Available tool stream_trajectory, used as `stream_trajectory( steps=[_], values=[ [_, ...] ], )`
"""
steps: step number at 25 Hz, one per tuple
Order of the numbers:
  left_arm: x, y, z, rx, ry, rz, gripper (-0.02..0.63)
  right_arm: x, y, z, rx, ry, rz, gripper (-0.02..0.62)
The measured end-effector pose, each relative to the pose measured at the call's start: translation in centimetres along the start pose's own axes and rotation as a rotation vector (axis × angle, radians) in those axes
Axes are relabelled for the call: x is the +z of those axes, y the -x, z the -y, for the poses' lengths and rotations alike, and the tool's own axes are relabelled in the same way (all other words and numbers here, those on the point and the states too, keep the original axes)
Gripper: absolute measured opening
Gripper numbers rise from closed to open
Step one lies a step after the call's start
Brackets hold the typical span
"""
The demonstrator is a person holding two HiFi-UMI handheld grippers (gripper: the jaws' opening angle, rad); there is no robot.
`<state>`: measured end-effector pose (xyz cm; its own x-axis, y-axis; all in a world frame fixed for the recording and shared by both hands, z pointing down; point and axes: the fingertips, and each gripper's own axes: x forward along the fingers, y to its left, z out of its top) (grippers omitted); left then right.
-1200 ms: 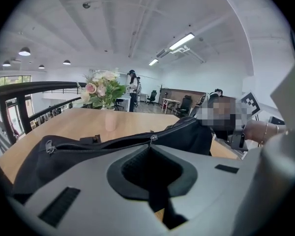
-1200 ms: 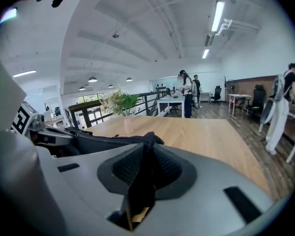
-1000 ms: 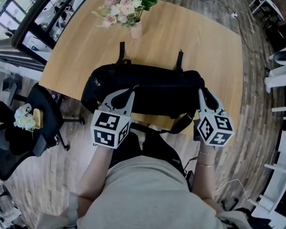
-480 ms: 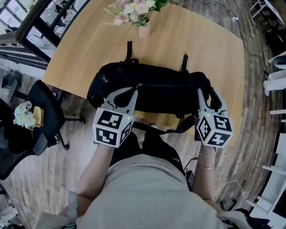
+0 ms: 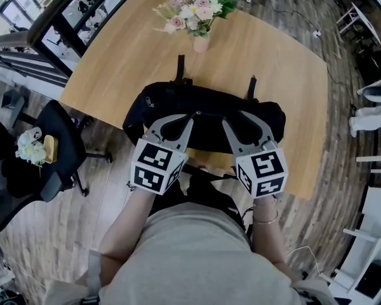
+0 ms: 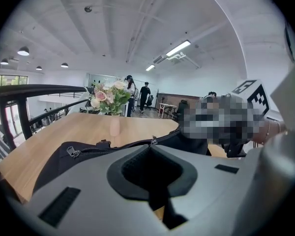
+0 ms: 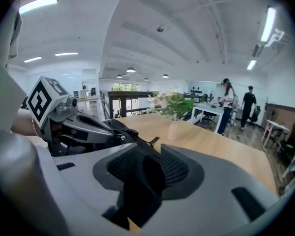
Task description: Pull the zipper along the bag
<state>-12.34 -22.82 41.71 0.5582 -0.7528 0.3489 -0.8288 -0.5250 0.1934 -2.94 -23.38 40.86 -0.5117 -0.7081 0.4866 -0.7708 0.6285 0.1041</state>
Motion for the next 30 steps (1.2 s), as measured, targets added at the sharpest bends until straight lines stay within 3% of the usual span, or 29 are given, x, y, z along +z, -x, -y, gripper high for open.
stream_trajectory(
  steps=[9, 13, 17, 30],
  values=[
    [0.4, 0.1, 0.1, -0.002, -0.019, 0.013, 0.02, 0.6, -3.6, -4.0, 0.15, 0.198, -0.077, 0.182],
    [1.0, 0.3, -0.3, 0.023, -0.024, 0.039, 0.02, 0.4, -4.3, -4.1, 0.181, 0.222, -0.096, 0.141],
    [0.9, 0.3, -1.0, 0.043, -0.008, 0.047, 0.02, 0.2, -4.5, -4.4, 0.197, 0.272, -0.109, 0.041],
    [0.3, 2.8, -5.1, 0.195, 0.051, 0.053, 0.02, 0.1, -4.8, -3.2, 0.201, 0.166, -0.084, 0.037]
  ],
)
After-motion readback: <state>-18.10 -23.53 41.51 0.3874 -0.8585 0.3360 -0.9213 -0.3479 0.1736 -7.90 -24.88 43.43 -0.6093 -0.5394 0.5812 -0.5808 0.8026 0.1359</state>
